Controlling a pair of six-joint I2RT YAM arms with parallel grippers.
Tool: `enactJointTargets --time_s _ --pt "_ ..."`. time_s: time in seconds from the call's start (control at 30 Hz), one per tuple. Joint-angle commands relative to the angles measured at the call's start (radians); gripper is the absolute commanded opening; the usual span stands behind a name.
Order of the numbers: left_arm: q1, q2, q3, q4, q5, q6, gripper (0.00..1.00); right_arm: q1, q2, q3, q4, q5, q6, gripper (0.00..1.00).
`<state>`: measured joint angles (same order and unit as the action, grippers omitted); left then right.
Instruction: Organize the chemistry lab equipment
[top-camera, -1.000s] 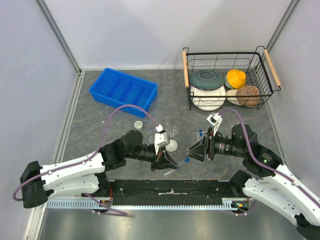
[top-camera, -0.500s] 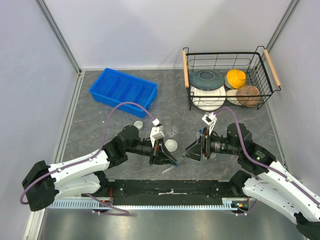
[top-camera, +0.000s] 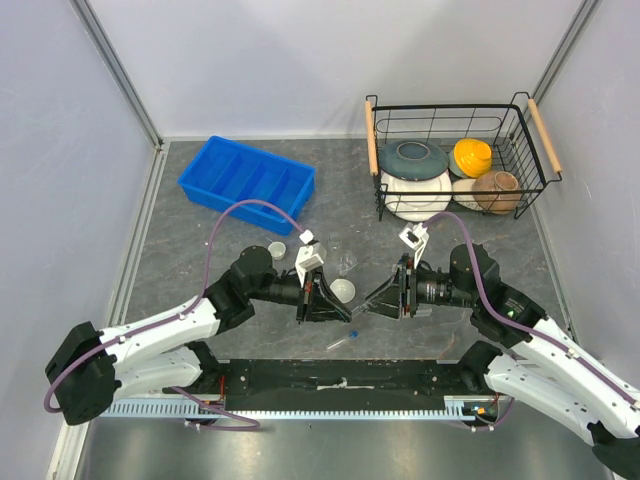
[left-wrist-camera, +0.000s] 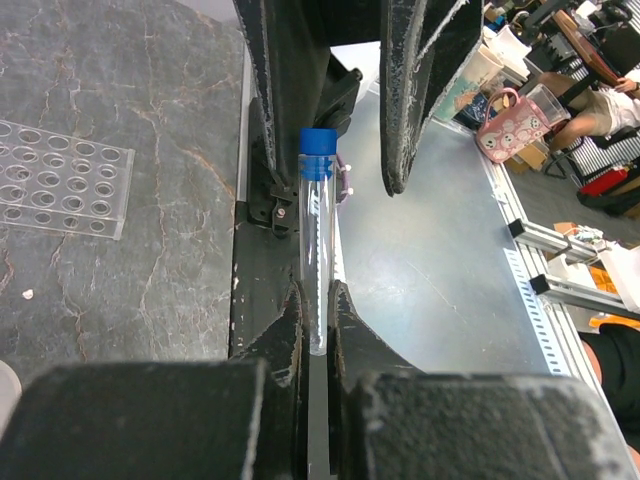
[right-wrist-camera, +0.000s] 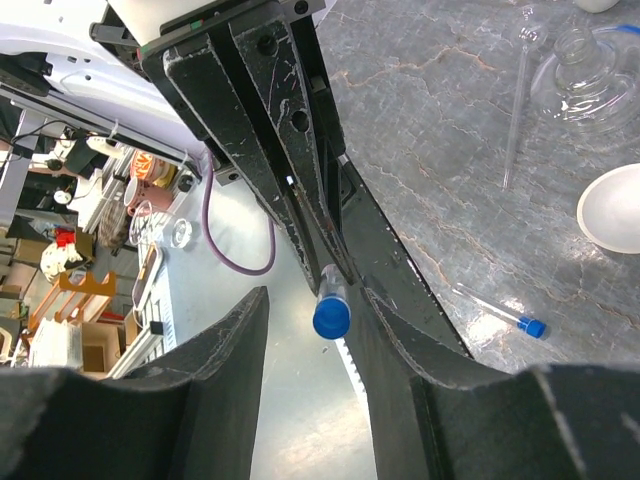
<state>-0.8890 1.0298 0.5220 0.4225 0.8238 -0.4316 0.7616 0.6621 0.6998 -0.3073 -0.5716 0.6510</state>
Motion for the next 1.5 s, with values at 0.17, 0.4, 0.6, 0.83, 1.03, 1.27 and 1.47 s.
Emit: enactJointTargets --time_s 0.17,0.4,0.6,0.83,1.03,1.27,1.47 --pt "0.019 0.016 -0.004 0.064 0.046 -0.039 0.02 0.008 0.001 -0.002 0.04 -0.014 -0.002 0.35" --pt "0.028 0.027 0.004 0.053 0.029 -0.05 0.02 0.01 0.002 0.001 0.031 0.007 -0.01 0.02" --pt "0.038 0.041 0.076 -0.123 -0.096 -0.049 0.44 0.008 0.024 0.042 -0.065 0.163 -0.063 0.0" --pt "0.073 0.059 0.139 -0.309 -0.307 -0.044 0.74 0.01 0.111 0.128 -0.298 0.551 -0.103 0.0" --pt "0.113 0.072 0.139 -0.378 -0.515 -0.048 0.86 0.008 0.162 0.13 -0.364 0.84 -0.065 0.0" --pt "0.191 0.153 0.125 -0.378 -0.594 -0.087 0.92 0.008 0.188 0.099 -0.404 1.045 -0.008 0.0" --pt "0.226 0.211 0.11 -0.369 -0.637 -0.095 0.91 0.008 0.237 0.078 -0.394 1.087 0.015 0.0"
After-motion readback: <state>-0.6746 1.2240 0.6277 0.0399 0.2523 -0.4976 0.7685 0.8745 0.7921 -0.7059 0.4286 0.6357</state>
